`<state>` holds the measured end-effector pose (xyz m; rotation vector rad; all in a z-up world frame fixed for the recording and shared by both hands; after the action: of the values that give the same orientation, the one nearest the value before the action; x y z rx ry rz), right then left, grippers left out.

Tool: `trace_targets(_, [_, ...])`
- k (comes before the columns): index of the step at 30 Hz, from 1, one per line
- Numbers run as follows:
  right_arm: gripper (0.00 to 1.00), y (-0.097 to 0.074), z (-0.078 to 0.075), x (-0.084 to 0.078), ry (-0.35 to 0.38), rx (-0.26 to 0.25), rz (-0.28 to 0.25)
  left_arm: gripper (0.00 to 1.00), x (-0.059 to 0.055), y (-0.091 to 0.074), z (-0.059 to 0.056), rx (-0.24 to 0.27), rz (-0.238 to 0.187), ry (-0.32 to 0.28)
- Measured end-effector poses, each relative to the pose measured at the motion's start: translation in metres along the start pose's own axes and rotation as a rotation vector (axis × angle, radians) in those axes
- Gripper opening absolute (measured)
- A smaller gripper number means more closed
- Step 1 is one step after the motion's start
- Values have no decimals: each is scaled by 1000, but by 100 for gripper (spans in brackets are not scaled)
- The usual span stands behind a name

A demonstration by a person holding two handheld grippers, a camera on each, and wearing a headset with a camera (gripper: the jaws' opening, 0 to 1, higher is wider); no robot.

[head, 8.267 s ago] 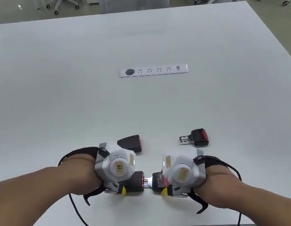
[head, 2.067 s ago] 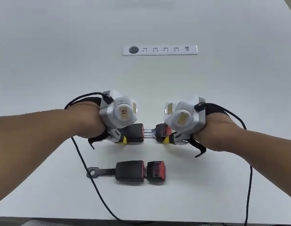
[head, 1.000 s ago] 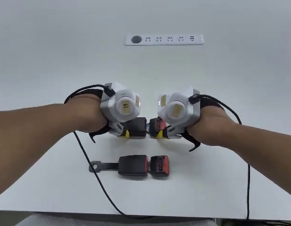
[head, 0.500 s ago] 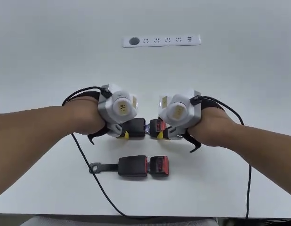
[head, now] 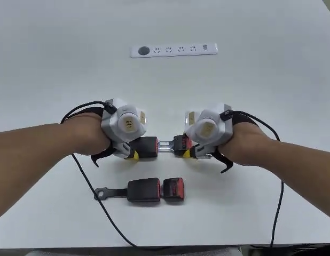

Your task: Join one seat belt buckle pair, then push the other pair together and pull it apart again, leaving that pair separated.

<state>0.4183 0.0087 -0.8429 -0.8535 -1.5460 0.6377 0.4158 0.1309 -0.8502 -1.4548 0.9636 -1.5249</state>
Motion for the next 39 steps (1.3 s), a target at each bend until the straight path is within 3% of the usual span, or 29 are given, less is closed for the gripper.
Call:
trace_targets(15, [33, -52, 11, -67, 28, -31, 70, 33, -1, -1, -1, 23, 25, -25])
trace_targets(25, [33, -85, 14, -111, 29, -40, 142, 33, 0, -2, 0, 15, 44, 5])
trace_targets(28, [33, -91, 13, -124, 7, -65, 183, 33, 0, -2, 1, 23, 54, -3])
trace_targets(36, [36, -92, 13, -128, 16, -64, 187, 33, 3, -6, -4, 29, 71, -19])
trace_targets(39, [44, -95, 8, -129, 20, -99, 188, 34, 4, -7, -5, 41, 77, -12])
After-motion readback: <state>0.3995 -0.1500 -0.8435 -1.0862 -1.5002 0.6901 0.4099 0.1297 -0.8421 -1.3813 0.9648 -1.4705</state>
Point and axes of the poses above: the centre of the closed fingertips' face, and the gripper's own axes: y roughly forward along the fingers, z roughly to its left, x roughly out of its top, the point moved 1 cm from there along -y, roughly backward along the fingers, and after that the axes turned 4 degrees about -z, right-handed, at the moved point
